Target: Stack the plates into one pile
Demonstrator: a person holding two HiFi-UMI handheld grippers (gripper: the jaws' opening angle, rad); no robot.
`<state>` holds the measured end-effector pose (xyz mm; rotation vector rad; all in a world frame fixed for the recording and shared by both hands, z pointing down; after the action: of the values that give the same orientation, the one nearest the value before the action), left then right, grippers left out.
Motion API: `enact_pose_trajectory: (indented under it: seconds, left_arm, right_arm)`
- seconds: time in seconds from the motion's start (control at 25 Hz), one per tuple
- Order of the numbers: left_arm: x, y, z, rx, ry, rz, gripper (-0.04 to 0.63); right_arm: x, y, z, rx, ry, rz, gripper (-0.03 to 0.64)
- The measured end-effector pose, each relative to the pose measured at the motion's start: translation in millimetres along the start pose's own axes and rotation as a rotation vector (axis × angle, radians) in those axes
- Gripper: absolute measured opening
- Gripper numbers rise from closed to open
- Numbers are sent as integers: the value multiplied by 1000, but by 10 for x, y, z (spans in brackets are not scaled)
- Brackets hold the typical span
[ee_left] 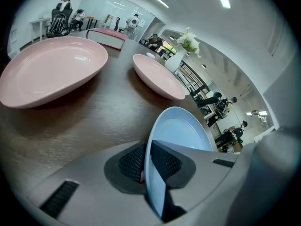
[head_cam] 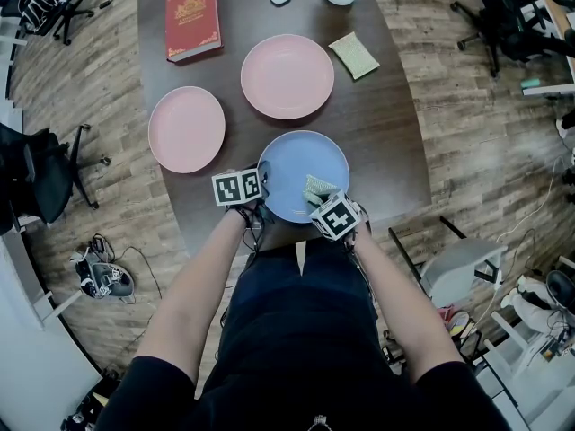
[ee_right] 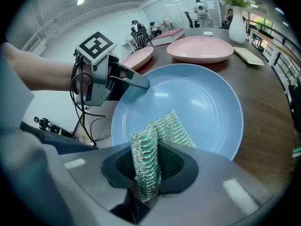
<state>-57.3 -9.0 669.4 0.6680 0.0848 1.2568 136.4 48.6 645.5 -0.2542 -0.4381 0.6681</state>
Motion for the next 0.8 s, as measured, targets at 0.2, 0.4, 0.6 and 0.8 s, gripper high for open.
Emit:
enact_pose_trajectory:
  seconds: [0.2,0.4,0.6,0.8]
  left_arm:
    - [-19,38,-7,15,-12,-40,34]
    - [4,39,-1,30,-19,-70,32]
    - [23,42,-11,37,-19,-90,29]
    - [47,41,-13,42,-21,-103,29]
  right_arm:
    - [-55,84,49,-18,-7,-5,84]
    - [-53,168,95,-40,-21,-12,84]
    - [-103,276,135,-68,-23,-28,84]
    - [-162,390,212,-120,-37,-18,84]
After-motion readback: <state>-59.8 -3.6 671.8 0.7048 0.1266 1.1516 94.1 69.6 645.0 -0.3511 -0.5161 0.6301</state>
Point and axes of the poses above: the fingertips, and each gripper's own axes: z forward along the fingers, y to its left, x out of its underside, the point moved 6 cm from there along -z, backward along the fingers, and after that the axes turned 4 degrees about -z, right-handed, at the moved point
